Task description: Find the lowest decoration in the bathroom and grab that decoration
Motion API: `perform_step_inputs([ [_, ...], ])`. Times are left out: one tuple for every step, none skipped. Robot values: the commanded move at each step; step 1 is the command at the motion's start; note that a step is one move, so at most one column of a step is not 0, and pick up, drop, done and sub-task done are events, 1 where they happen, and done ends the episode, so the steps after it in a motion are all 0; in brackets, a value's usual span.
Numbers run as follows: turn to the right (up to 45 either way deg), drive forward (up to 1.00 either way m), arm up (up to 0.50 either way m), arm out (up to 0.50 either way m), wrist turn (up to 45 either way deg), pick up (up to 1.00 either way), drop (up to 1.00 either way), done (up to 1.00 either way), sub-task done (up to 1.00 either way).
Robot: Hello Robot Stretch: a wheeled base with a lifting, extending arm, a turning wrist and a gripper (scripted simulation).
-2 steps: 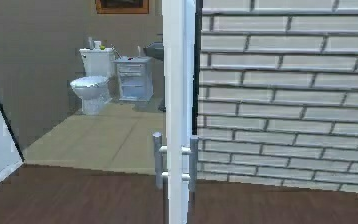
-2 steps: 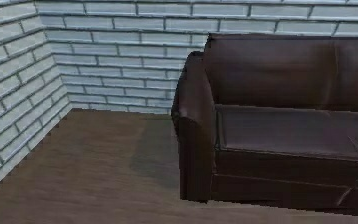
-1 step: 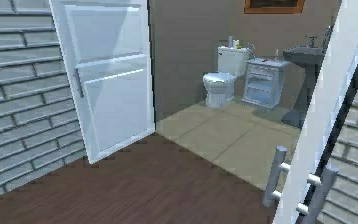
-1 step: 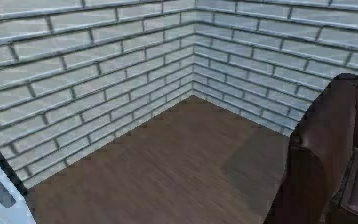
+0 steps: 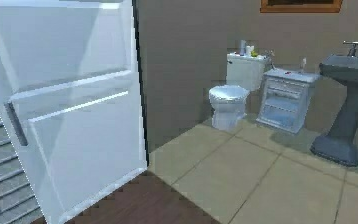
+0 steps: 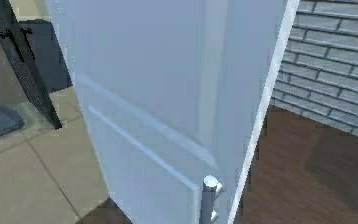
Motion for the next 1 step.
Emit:
perform_step_inputs([
  [24.0,0.0,0.0,0.0,0.0,0.0,0.0,0.0,0.0],
])
